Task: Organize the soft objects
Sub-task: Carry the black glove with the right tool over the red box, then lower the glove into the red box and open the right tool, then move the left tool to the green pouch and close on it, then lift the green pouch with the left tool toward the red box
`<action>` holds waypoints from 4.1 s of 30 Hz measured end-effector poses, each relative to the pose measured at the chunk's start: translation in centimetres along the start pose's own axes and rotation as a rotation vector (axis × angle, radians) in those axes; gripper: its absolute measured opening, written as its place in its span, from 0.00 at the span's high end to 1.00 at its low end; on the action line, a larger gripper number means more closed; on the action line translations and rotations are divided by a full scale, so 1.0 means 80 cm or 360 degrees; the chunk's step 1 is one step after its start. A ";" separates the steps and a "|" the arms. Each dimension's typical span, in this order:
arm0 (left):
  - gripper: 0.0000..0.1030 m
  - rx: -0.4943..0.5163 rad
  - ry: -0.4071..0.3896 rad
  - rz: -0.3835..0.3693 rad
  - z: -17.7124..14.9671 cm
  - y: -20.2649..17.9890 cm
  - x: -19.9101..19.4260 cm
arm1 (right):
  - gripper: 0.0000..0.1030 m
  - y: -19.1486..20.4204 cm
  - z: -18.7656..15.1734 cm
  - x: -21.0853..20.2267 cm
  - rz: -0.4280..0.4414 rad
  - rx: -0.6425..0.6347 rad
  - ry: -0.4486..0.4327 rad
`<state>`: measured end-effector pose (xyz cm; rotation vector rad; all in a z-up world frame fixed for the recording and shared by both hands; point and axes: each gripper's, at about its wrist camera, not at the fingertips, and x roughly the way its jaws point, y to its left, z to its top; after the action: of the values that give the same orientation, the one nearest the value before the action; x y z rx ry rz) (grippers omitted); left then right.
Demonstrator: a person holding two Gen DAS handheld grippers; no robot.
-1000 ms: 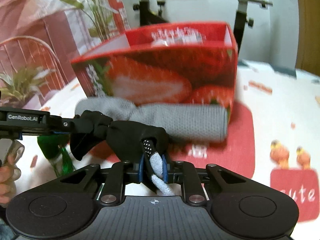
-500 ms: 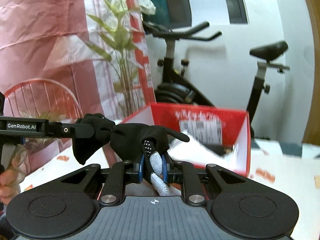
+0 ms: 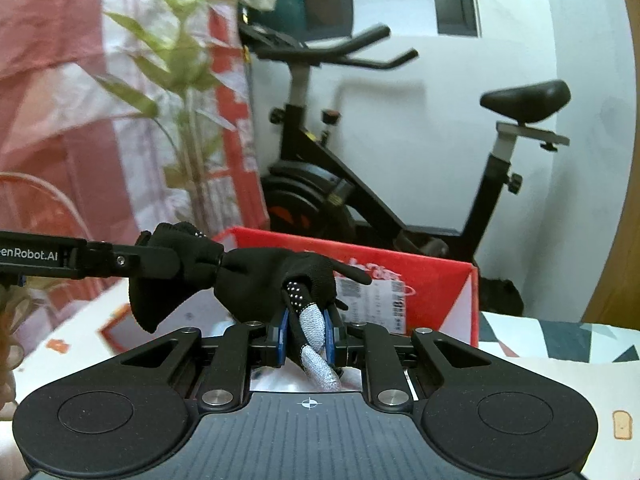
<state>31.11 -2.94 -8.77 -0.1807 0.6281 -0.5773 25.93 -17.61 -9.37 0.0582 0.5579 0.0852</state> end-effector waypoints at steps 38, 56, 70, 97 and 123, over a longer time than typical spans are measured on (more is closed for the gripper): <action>0.04 0.0146 0.0034 0.0285 -0.003 0.012 0.015 | 0.25 -0.021 -0.028 0.018 -0.0288 0.0131 0.0075; 0.00 0.0105 0.0131 0.0459 -0.080 0.042 -0.090 | 0.01 0.037 -0.092 -0.078 -0.0191 0.0202 -0.0103; 0.09 -0.0220 0.0236 0.0519 -0.171 0.096 -0.135 | 0.06 0.107 -0.168 -0.054 0.0053 0.0057 0.0220; 0.56 -0.0400 0.0373 0.0053 -0.206 0.092 -0.099 | 0.42 0.171 -0.194 -0.013 0.0516 -0.0141 0.0497; 0.57 -0.0221 0.0435 -0.0065 -0.178 0.015 -0.047 | 0.58 0.123 -0.190 -0.036 0.0430 0.0048 0.0358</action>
<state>20.62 0.31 -18.62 -0.2478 0.9328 -0.6034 14.78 -7.66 -19.93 0.1546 0.7739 0.3498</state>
